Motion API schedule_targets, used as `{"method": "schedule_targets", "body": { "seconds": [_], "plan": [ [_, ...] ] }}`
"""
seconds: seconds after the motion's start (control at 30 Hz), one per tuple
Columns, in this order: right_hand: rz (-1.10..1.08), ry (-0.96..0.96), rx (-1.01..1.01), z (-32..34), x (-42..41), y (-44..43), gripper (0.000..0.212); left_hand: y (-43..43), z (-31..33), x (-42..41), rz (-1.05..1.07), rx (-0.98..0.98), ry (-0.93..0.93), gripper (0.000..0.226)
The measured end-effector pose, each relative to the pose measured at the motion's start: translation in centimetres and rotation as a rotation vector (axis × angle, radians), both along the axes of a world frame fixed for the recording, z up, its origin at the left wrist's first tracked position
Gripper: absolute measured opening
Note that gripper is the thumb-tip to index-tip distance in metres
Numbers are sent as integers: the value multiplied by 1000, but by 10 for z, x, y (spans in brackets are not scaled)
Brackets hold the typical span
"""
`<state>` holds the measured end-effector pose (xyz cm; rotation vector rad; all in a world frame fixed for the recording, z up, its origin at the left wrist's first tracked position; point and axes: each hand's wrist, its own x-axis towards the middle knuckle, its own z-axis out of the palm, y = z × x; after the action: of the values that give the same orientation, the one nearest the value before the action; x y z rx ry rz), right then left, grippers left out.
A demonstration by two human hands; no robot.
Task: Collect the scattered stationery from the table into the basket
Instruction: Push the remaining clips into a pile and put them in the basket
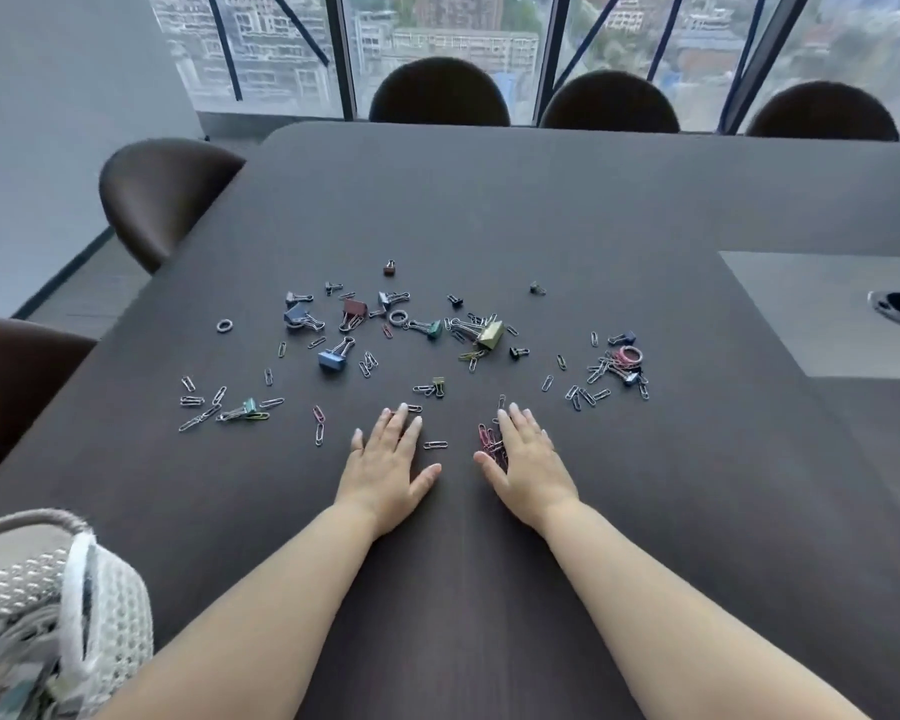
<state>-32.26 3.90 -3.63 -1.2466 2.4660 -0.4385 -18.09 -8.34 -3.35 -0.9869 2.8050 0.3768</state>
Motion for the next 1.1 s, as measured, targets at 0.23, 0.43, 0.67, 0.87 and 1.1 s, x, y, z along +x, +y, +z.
{"method": "schedule_targets", "body": {
  "seconds": [0.23, 0.43, 0.67, 0.87, 1.1],
  "plan": [
    [-148, 65, 264, 11, -23, 38, 105, 14, 0, -16, -26, 8, -109, 95],
    [-178, 115, 278, -1, -32, 12, 115, -4, -5, -41, -65, -42, -64, 94],
    [-252, 117, 118, -3, -77, -18, 116, -41, -9, -95, -50, -37, -43, 92],
    [-486, 146, 196, -1, -156, -16, 92, -45, -11, -98, -67, -12, 42, 86],
    [-236, 157, 178, -7, -138, -31, 80, -44, -11, -97, -13, 3, 82, 87]
  ]
}}
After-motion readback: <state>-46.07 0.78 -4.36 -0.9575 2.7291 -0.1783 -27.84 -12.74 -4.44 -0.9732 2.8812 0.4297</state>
